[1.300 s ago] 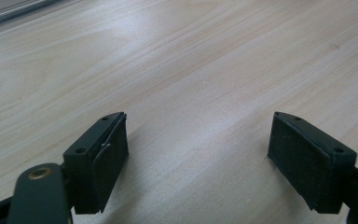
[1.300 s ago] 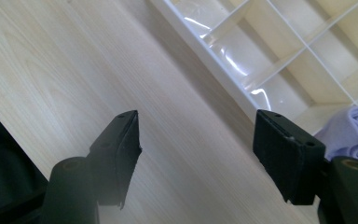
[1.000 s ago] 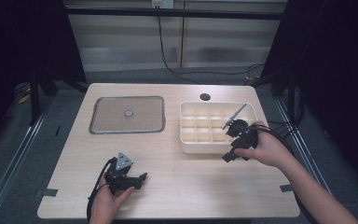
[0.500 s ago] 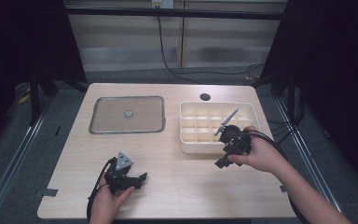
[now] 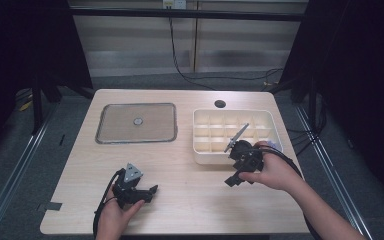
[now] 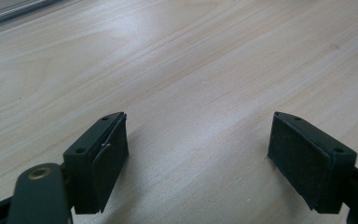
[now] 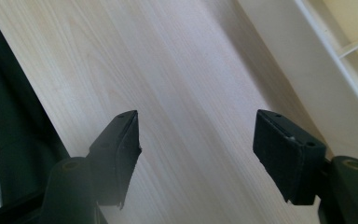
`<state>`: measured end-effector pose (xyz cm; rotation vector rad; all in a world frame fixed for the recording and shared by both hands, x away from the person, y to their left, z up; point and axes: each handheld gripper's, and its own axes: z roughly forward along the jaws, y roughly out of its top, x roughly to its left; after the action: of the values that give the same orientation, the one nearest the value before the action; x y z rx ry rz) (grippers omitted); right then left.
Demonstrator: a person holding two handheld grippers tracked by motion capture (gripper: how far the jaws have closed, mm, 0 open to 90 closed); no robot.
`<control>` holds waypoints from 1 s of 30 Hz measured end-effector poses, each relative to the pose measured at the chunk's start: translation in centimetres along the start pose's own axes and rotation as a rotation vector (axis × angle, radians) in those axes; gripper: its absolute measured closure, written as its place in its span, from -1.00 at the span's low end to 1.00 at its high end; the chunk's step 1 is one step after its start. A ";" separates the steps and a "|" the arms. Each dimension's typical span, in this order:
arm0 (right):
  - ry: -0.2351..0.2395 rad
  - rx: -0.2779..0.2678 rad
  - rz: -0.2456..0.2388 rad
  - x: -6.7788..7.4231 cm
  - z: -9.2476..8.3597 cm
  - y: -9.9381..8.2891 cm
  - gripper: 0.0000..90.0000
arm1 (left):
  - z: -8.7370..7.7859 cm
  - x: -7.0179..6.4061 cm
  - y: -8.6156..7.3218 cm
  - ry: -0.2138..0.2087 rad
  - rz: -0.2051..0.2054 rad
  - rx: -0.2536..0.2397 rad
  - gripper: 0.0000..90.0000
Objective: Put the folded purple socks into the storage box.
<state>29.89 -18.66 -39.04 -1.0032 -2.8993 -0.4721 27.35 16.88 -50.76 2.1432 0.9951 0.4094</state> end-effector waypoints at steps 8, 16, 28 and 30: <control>0.018 -0.011 -0.013 0.4 0.7 -0.2 -0.30 | 0.0 0.0 0.0 0.000 0.000 0.000 -0.57; 0.037 -0.025 -0.022 0.9 1.5 -0.2 -0.30 | 0.0 0.0 0.0 0.000 0.000 0.000 -0.57; 0.048 -0.033 -0.044 1.6 2.8 0.0 -0.31 | 0.0 0.0 0.0 -0.001 0.002 0.001 -0.57; 0.054 -0.035 -0.046 1.7 3.0 0.1 -0.31 | 0.0 0.0 0.0 -0.001 0.002 0.001 -0.57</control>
<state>28.76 -16.66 -41.67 -0.9147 -2.8815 -0.5461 27.34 16.88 -50.75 2.1453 0.9934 0.4087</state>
